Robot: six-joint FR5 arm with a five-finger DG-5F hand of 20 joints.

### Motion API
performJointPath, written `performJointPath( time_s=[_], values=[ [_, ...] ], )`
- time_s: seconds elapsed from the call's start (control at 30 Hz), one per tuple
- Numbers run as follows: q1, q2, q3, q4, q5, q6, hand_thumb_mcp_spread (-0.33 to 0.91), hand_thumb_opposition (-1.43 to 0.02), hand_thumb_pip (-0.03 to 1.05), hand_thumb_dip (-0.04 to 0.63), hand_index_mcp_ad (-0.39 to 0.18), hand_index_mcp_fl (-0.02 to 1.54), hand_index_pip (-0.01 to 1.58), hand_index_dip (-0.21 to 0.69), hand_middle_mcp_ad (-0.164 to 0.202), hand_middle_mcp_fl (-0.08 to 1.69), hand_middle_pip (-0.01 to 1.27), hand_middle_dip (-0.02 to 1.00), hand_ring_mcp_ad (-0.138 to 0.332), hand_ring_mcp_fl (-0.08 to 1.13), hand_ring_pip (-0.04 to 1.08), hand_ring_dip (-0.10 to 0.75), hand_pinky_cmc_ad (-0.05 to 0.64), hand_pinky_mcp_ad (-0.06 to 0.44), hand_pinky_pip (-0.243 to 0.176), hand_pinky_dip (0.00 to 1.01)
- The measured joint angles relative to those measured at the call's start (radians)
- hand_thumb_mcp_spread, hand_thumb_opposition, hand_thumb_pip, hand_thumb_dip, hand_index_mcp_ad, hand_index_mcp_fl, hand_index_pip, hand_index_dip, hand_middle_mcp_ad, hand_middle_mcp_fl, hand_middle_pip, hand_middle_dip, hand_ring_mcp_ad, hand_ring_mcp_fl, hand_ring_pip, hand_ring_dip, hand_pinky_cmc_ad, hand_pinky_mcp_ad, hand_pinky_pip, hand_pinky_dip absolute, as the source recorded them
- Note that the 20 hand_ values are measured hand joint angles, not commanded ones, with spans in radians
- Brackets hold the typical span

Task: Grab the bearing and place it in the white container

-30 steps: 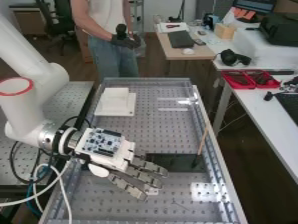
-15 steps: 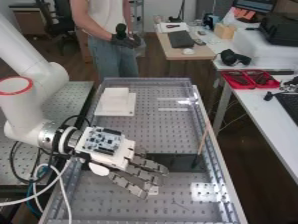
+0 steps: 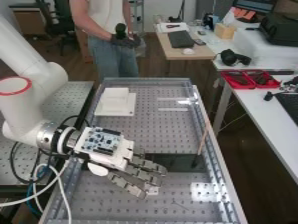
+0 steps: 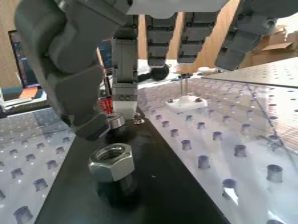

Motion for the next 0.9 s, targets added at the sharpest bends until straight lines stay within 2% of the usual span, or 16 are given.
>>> performJointPath(
  time_s=[0.9],
  values=[
    [0.005, 0.0, -0.005, 0.008, 0.007, -0.008, 0.42, -0.8, 0.68, 0.274, -0.089, 0.06, 1.49, 0.169, 0.017, 0.01, 0.13, 0.19, 0.072, 0.01, 0.09, 0.087, 0.335, 0.23, -0.042, 0.18]
  ],
)
